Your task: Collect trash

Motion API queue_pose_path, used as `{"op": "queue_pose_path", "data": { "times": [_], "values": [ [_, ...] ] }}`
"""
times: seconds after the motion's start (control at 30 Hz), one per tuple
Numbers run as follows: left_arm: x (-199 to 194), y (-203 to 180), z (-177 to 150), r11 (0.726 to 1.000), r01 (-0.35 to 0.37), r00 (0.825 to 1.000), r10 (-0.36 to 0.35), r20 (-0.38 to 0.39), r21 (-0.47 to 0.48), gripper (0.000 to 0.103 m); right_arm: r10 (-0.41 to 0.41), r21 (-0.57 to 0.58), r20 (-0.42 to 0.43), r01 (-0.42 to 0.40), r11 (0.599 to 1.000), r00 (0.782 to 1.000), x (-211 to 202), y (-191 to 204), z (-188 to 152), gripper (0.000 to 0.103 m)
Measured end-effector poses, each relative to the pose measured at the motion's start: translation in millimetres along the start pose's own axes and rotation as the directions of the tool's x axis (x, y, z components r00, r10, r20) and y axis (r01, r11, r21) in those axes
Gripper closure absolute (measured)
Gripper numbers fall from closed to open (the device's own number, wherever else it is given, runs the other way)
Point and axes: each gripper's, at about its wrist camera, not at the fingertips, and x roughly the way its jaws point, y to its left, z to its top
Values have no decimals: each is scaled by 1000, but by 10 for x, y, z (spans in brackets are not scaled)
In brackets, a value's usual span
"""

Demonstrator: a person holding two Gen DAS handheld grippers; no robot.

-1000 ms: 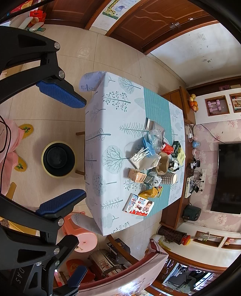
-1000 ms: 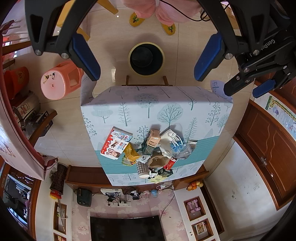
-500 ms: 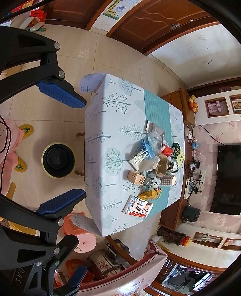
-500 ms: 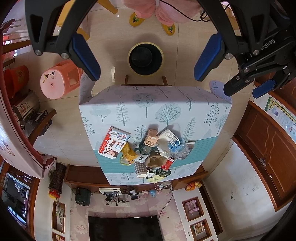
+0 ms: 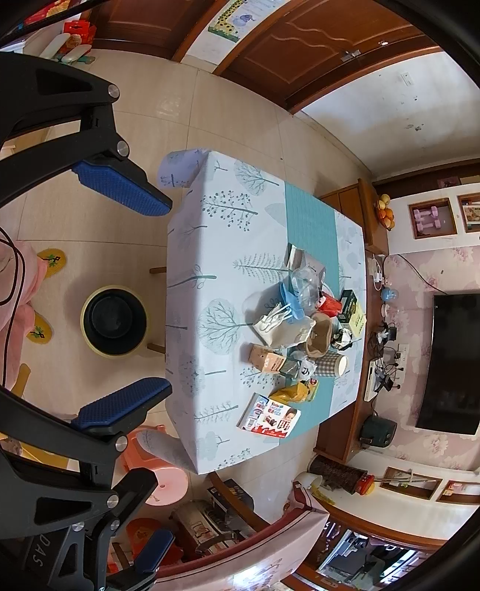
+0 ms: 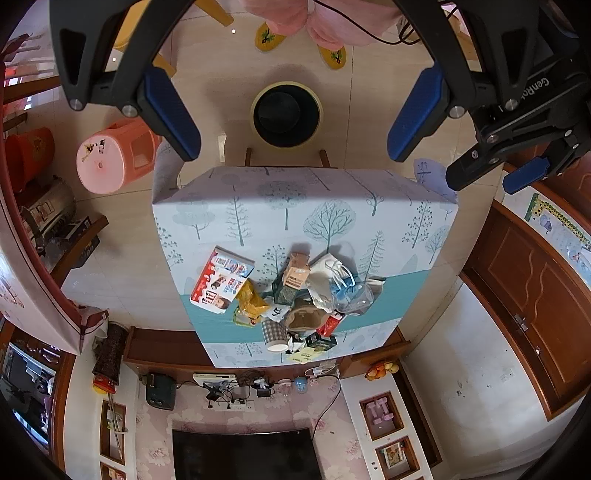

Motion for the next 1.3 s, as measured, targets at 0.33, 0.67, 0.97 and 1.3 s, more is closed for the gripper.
{"op": "queue_pose_path", "data": {
  "times": [0.33,0.67,0.97,1.3],
  "values": [
    [-143,8,242,1000,-22,999,22,32,-5,16,45,-3,40,-45,999,998,-67,1,254,1],
    [24,288,601,998,-13,999,16,46,-69,16,58,-31,64,-56,998,996,107,195,613,1],
    [785,739,1385,992,106,994,-108,-34,-72,16,56,177,22,-59,982,998,755,127,1176,15],
    [2162,878,2027,958,286,908,-273,-318,-7,17,-13,324,-150,62,944,989,1890,43,1487,34]
  ]
}}
